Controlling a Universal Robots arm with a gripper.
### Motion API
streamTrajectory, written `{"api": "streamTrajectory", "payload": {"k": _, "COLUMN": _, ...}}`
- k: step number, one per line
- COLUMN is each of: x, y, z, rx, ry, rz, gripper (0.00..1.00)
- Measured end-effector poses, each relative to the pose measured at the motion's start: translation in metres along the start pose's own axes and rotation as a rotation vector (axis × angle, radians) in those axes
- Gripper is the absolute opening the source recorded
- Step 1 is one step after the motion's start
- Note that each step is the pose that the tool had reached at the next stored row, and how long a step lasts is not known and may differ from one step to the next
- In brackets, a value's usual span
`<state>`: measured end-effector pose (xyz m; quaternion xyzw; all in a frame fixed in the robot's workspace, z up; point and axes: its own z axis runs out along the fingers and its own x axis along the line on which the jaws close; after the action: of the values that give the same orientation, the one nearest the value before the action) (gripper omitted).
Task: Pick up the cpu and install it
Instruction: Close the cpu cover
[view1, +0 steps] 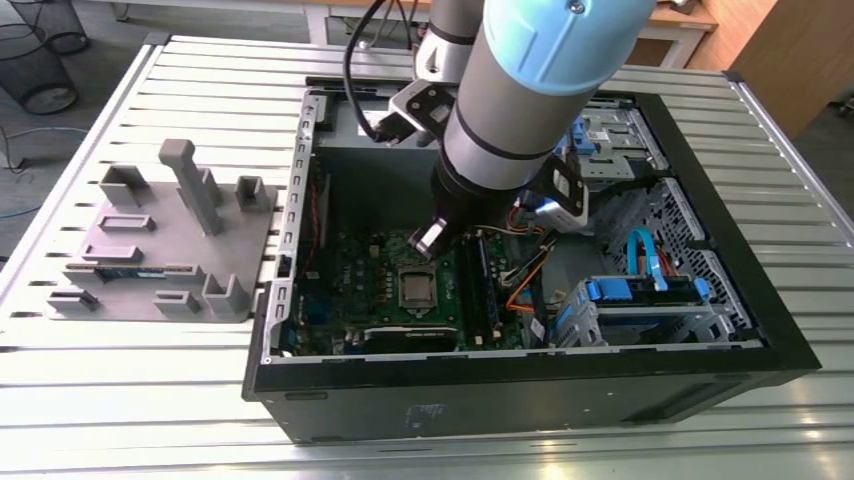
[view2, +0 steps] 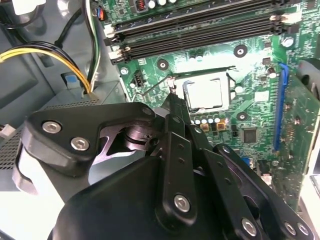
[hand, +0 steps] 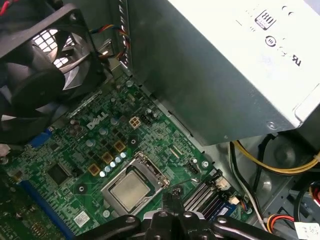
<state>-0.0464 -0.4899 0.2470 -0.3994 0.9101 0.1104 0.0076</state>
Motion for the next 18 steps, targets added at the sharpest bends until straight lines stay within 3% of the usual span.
{"api": "streamTrajectory", "payload": {"k": 3, "x": 0.0001, "y": 0.0000, "z": 0.0000, "rx": 0.0046, "ry": 0.0063, "rz": -0.003, "gripper": 0.11}}
{"api": "streamTrajectory", "payload": {"k": 12, "x": 0.0001, "y": 0.0000, "z": 0.0000, "rx": 0.0047, "ry": 0.0066, "rz": -0.004, "gripper": 0.11}}
{"api": "streamTrajectory", "payload": {"k": 13, "x": 0.0000, "y": 0.0000, "z": 0.0001, "rx": 0.0032, "ry": 0.0086, "rz": -0.003, "gripper": 0.11}}
{"api": "streamTrajectory", "payload": {"k": 14, "x": 0.0000, "y": 0.0000, "z": 0.0003, "rx": -0.0018, "ry": 0.0163, "rz": -0.001, "gripper": 0.11}}
{"api": "streamTrajectory", "payload": {"k": 18, "x": 0.0000, "y": -0.0004, "z": 0.0010, "rx": -0.0385, "ry": 0.0641, "rz": 0.012, "gripper": 0.11}}
